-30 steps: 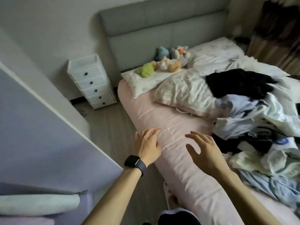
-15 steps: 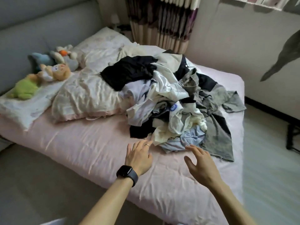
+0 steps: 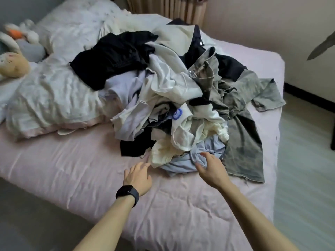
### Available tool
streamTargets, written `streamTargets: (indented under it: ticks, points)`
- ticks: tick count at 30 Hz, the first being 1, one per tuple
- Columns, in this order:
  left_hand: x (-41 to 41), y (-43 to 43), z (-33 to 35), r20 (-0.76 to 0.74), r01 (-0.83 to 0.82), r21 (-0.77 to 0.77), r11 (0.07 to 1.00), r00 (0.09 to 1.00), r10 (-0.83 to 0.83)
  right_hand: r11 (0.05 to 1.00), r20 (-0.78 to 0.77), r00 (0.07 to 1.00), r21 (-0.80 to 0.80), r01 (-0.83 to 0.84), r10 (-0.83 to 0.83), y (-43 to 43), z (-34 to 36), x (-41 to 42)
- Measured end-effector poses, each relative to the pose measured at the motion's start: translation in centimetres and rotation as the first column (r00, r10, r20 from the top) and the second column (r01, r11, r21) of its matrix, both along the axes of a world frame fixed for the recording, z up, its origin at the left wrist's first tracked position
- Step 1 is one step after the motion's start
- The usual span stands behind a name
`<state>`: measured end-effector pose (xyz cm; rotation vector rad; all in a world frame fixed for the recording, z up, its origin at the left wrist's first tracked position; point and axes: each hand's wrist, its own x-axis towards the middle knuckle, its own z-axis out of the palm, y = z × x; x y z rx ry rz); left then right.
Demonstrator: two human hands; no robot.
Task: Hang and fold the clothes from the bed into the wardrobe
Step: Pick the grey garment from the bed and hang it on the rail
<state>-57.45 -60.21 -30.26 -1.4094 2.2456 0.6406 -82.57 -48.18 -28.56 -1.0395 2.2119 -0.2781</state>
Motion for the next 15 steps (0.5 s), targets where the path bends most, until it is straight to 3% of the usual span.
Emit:
streamTargets:
  ticks: [5,12,15]
  points:
    - [0.7,-1.6,-9.2,0.123,0.022,0.087,0.996,0.992,-0.032,0.984,0.037,0.999,0.18,-0.005,-0.002,-1.7,-9.9,0.3]
    - [3.7,0.1,-19.1,0.232,0.026,0.185,0.982,0.97,-0.07,0.965,-0.01,0.965,0.017,0.262,-0.261,-1.4,-20.3,1.9]
    - [4.7,0.7,-19.4,0.244,0.087,0.185,0.979,0.961,-0.131,0.969,-0.114,0.966,0.053,0.241,-0.234,-0.9,-20.7,2.1]
